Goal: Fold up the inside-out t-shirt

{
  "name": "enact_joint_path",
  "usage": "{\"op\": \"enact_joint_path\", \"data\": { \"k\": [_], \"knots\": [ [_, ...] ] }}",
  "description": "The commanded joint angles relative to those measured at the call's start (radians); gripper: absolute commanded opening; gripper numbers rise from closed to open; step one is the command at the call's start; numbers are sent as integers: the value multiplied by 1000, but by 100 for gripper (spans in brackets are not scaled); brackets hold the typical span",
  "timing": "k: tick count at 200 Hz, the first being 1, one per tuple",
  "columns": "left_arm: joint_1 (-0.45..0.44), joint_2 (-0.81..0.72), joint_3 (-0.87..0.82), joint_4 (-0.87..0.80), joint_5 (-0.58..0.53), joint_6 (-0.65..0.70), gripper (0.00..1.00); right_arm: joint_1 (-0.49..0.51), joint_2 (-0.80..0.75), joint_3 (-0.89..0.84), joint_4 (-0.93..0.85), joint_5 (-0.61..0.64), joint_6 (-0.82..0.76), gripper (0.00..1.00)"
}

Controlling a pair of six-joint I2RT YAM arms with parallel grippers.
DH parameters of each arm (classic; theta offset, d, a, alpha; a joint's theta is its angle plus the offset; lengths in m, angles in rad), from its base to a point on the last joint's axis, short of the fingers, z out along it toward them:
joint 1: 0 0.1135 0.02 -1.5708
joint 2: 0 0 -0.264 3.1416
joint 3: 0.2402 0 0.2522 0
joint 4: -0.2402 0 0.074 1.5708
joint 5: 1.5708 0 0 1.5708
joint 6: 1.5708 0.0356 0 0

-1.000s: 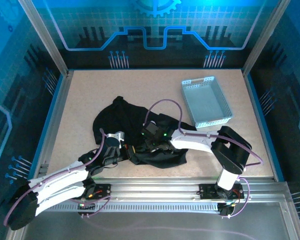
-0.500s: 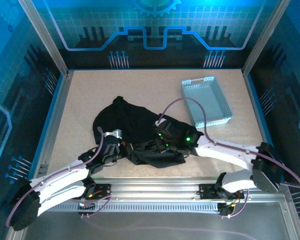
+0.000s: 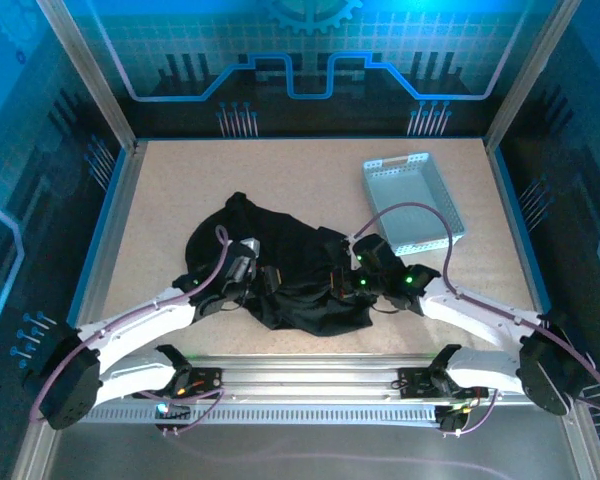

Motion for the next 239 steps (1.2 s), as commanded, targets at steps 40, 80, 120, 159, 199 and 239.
{"op": "enact_joint_path", "data": {
  "k": [40,80,120,159,199,239],
  "knots": [
    [-266,96,301,-411,-204,172,51,43,17,43,61,-7,14,0],
    [-364,254,356,-463,-251,160,38,54,17,70,47,9,5,0],
    [-363,315,355,-458,-341,126,40,59,9,85,32,8,-4,0],
    [-298,335,327,-380,-291,95,37,74,0,72,30,14,-9,0],
    [-297,365,334,-367,-245,112,34,75,-12,59,26,43,-6,0],
    [-345,318,332,-404,-287,104,40,73,18,74,24,51,-4,0]
  ]
}}
